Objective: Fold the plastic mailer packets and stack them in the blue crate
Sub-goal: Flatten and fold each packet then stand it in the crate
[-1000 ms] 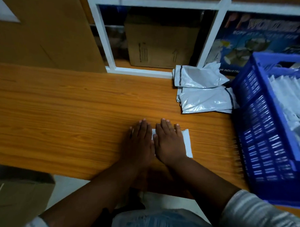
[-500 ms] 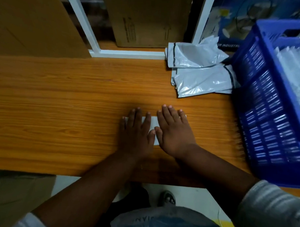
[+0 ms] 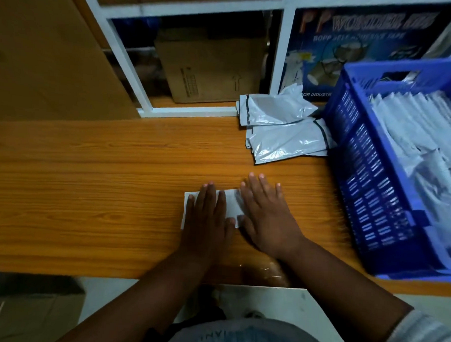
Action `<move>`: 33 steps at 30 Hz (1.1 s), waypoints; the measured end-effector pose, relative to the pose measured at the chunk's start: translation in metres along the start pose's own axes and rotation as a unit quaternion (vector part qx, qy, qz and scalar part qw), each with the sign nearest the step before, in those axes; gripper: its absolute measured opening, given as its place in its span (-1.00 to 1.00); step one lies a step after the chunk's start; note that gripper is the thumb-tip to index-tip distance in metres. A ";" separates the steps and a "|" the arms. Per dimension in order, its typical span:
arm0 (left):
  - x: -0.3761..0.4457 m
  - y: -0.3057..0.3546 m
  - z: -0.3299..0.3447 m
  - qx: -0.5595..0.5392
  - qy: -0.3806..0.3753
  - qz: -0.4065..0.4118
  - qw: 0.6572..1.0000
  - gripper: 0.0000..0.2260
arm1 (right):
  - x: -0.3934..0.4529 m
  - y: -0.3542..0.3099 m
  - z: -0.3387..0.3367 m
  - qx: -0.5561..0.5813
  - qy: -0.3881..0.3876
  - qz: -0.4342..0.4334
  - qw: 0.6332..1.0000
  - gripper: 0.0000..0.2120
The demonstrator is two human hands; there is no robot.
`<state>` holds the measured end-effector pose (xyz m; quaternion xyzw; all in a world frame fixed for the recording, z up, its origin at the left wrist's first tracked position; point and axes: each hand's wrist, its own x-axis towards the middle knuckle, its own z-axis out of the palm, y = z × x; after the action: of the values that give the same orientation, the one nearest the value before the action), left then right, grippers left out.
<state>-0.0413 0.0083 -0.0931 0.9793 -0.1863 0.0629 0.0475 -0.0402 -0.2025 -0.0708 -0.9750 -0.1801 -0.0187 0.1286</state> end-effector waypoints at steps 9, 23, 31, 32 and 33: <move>-0.018 -0.005 0.027 0.019 -0.026 0.048 0.998 -0.33 | -0.009 -0.004 0.025 -0.037 -0.148 -0.014 0.988 -0.20; -0.033 -0.056 0.023 -0.152 0.032 0.036 0.987 -0.46 | 0.024 -0.063 0.025 -0.088 -0.136 -0.057 0.985 -0.19; -0.029 -0.050 -0.003 -0.076 -0.115 -0.035 0.990 -0.27 | 0.044 -0.051 0.005 -0.075 -0.192 -0.083 0.975 -0.25; -0.022 -0.045 -0.015 -0.071 -0.086 -0.038 0.993 -0.33 | 0.050 -0.052 -0.004 -0.064 -0.196 -0.085 0.975 -0.29; -0.014 -0.043 -0.024 -0.066 -0.041 -0.027 0.997 -0.45 | 0.054 -0.053 -0.010 -0.050 -0.188 -0.091 0.977 -0.34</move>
<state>-0.0410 0.0555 -0.0746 0.9804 -0.1657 0.0086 0.1059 -0.0082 -0.1389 -0.0436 -0.9459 -0.2877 0.1441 0.0414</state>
